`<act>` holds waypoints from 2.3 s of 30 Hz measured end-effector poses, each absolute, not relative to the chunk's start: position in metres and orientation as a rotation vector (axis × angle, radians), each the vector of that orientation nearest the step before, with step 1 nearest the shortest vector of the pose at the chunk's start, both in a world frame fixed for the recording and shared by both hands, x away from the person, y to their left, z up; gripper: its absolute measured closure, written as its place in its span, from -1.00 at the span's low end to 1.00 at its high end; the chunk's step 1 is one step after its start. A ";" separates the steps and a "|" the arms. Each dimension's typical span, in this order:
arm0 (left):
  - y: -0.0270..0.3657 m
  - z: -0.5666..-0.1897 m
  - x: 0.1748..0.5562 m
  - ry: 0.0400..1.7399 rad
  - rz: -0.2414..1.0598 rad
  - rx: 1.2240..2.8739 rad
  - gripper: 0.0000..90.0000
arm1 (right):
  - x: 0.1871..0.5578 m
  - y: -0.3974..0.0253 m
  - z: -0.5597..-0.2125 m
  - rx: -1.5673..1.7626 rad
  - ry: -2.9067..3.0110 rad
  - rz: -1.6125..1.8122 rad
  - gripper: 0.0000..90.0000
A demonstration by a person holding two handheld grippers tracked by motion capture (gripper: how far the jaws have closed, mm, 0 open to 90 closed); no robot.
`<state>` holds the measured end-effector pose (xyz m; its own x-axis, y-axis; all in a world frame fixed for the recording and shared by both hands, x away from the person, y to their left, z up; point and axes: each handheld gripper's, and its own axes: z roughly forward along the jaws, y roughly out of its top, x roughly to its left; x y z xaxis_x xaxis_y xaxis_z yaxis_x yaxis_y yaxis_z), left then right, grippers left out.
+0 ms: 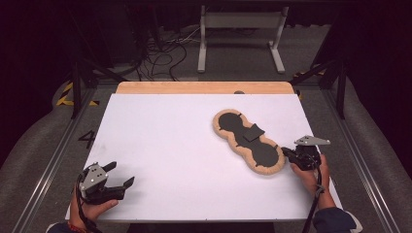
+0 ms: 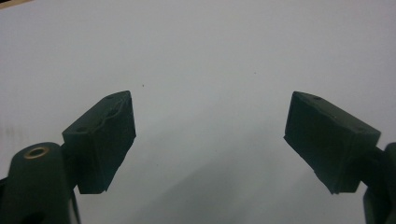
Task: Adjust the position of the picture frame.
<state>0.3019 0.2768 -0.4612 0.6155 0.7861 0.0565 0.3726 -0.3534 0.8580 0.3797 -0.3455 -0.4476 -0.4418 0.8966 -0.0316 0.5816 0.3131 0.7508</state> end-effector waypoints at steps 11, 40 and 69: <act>0.276 -0.461 0.301 0.912 0.591 1.960 -0.63 | 0.372 -0.341 -0.450 1.259 2.182 0.918 1.00; 0.274 -0.462 0.302 0.896 0.595 1.987 -0.62 | 0.390 -0.334 -0.451 1.248 2.187 0.952 1.00; 0.271 -0.464 0.303 0.867 0.553 2.004 -0.61 | 0.400 -0.302 -0.449 1.058 2.381 0.928 1.00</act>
<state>0.3028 0.2705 -0.4636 0.6599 0.7492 0.0570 0.3677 -0.3882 0.8450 0.4000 -0.3015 -0.4491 -0.6480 0.7586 -0.0684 0.5123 0.5005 0.6979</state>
